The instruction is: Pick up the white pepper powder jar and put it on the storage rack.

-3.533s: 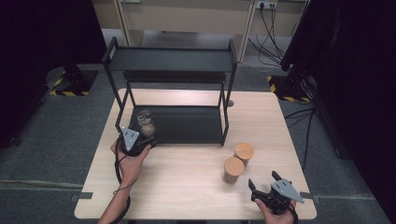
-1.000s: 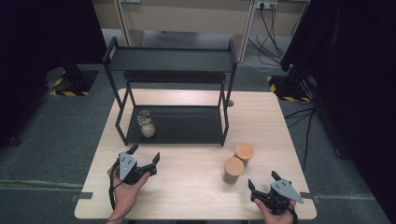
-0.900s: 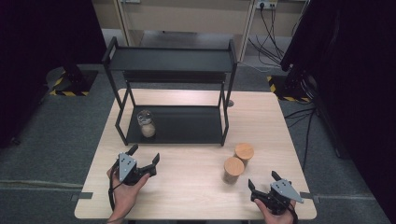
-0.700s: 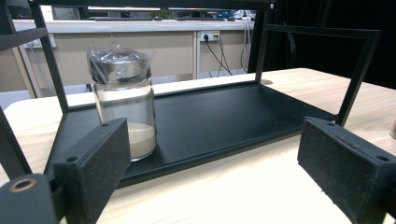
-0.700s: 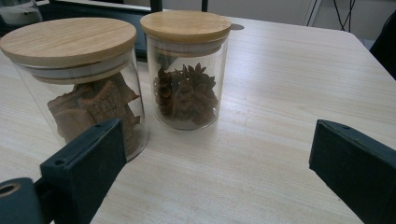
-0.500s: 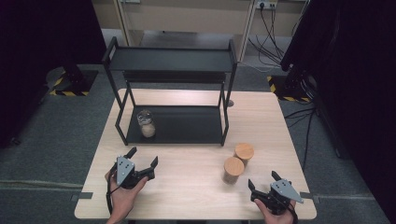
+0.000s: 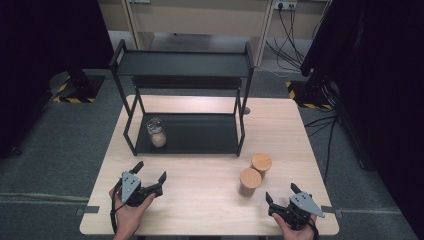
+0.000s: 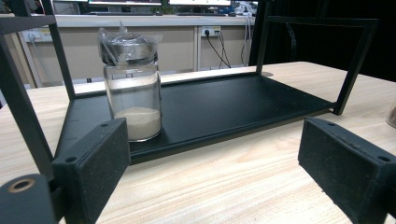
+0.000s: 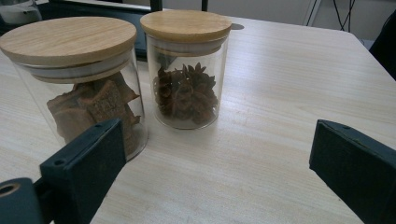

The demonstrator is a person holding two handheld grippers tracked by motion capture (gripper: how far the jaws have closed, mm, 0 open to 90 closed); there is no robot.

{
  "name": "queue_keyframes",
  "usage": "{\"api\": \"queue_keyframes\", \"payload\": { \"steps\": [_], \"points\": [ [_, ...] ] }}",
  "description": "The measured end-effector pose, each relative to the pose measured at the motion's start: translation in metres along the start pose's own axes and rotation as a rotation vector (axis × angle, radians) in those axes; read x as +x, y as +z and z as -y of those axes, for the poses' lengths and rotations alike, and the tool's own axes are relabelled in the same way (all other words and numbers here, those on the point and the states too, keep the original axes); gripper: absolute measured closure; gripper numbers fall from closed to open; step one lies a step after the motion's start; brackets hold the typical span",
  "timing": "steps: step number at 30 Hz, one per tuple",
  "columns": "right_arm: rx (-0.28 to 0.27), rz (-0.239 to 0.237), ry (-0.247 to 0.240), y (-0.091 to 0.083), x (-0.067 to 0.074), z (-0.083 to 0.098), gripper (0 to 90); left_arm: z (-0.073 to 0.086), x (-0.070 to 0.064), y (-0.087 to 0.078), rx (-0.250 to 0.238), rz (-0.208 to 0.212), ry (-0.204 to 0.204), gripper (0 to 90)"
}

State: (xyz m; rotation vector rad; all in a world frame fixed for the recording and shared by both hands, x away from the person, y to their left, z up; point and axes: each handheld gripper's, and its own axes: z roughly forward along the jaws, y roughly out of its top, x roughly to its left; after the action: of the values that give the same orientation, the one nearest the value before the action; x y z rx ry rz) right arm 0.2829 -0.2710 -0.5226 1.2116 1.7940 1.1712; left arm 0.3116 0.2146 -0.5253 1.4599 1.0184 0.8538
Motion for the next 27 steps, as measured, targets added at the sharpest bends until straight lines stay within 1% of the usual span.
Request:
{"api": "queue_keyframes", "payload": {
  "steps": [5, 17, 22, 25, 27],
  "points": [
    [0.000, -0.001, 0.001, 0.0000, -0.0002, 0.0000, 4.1, 0.0025, -0.0005, -0.0024, 0.010, 0.005, -0.005, 8.4],
    [0.001, -0.004, 0.004, 0.0001, -0.0004, -0.0001, 4.1, 0.0038, 0.0002, -0.0044, 0.003, -0.002, -0.020, 8.2],
    [0.002, -0.005, 0.004, 0.0002, -0.0005, -0.0001, 4.1, 0.0067, 0.0015, -0.0034, 0.011, -0.003, -0.020, 8.2],
    [0.001, -0.004, 0.005, 0.0001, -0.0006, 0.0000, 4.1, 0.0095, 0.0005, -0.0023, 0.019, 0.000, -0.018, 8.2],
    [0.001, -0.004, 0.008, 0.0001, -0.0008, 0.0000, 4.1, 0.0095, -0.0002, -0.0018, 0.017, 0.001, -0.016, 8.1]
  ]
}}
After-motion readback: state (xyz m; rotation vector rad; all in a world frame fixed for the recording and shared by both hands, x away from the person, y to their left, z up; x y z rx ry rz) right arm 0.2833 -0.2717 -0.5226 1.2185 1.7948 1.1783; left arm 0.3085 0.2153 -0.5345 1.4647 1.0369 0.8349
